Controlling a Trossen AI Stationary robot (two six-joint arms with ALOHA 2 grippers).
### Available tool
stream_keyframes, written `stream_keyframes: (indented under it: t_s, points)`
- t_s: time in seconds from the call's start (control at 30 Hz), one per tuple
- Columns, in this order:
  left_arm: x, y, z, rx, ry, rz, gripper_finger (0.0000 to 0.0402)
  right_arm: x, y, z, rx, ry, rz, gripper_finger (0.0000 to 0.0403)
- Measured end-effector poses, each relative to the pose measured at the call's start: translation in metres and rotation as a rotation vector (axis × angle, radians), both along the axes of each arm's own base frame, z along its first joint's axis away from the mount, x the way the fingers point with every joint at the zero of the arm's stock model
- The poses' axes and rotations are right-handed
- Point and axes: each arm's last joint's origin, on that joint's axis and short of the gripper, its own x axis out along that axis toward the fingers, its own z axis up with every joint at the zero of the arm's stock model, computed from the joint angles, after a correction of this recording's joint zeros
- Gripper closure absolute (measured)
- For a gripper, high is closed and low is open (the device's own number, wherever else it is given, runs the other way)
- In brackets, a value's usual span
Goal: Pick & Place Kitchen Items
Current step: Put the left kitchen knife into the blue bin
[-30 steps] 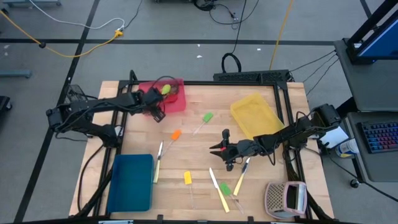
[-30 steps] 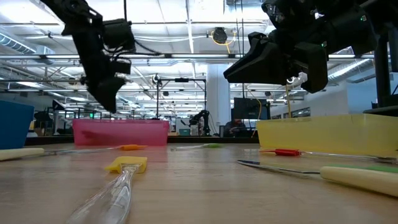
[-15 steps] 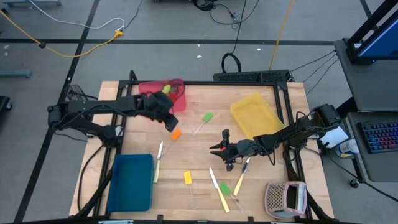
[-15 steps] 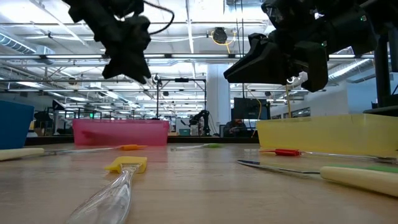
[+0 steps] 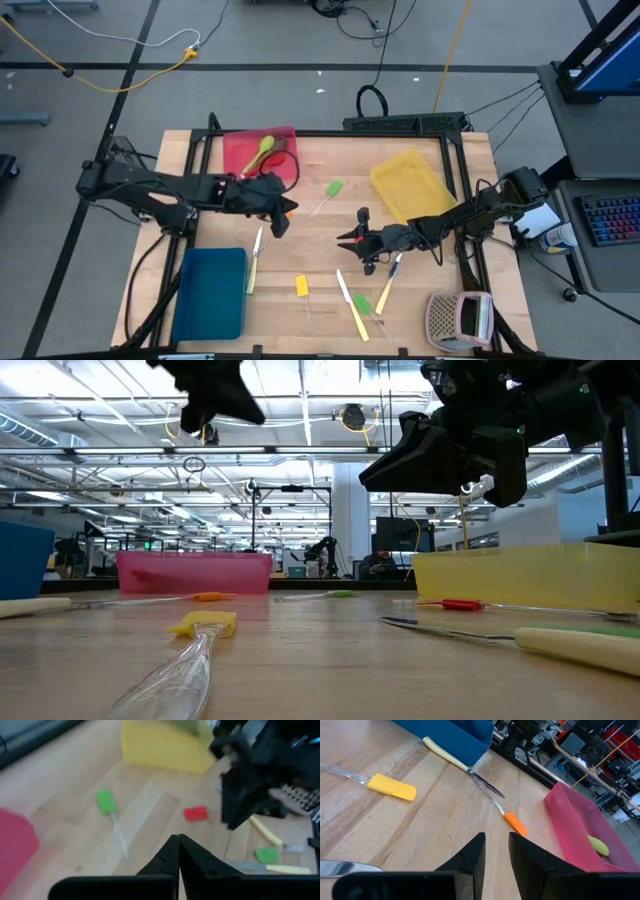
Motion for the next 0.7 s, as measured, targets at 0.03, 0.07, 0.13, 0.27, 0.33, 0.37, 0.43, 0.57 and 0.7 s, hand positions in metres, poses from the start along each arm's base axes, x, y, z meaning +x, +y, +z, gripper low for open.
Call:
stream_keyframes:
  t_s: [0.03,0.07,0.13,0.27,0.33,0.37,0.43,0.57,0.7]
  points:
    - [0.001,-0.003,0.006,0.016,-0.017,-0.002,0.0394,0.000,0.000,0.000,-0.002,0.000,0.001,0.0325]
    - [0.001,-0.005,0.011,0.031,-0.034,-0.002,0.0394,0.000,0.000,0.000,-0.004,-0.001,0.001,0.0325]
    - [0.003,-0.009,0.018,0.048,-0.043,-0.003,0.0397,0.000,0.000,0.001,-0.004,-0.006,0.002,0.0325]
    - [0.012,-0.017,0.019,0.087,0.052,0.027,0.0397,0.000,0.000,0.001,-0.002,-0.007,0.002,0.0325]
    - [0.024,-0.022,0.018,0.096,0.106,0.029,0.0398,0.000,0.000,0.001,0.000,-0.007,0.001,0.0325]
    - [0.029,-0.024,0.015,0.100,0.149,0.026,0.0399,0.000,0.000,0.001,0.000,-0.007,0.001,0.0325]
    - [0.042,-0.028,0.009,0.106,0.232,0.022,0.0397,0.000,0.000,0.001,0.001,-0.007,0.001,0.0325]
    - [0.060,-0.033,0.004,0.065,0.346,0.034,0.0394,0.000,0.000,0.000,0.007,0.001,-0.002,0.0325]
    - [0.068,-0.037,-0.009,0.022,0.467,-0.018,0.0398,0.000,0.000,-0.001,0.020,0.006,-0.007,0.0325]
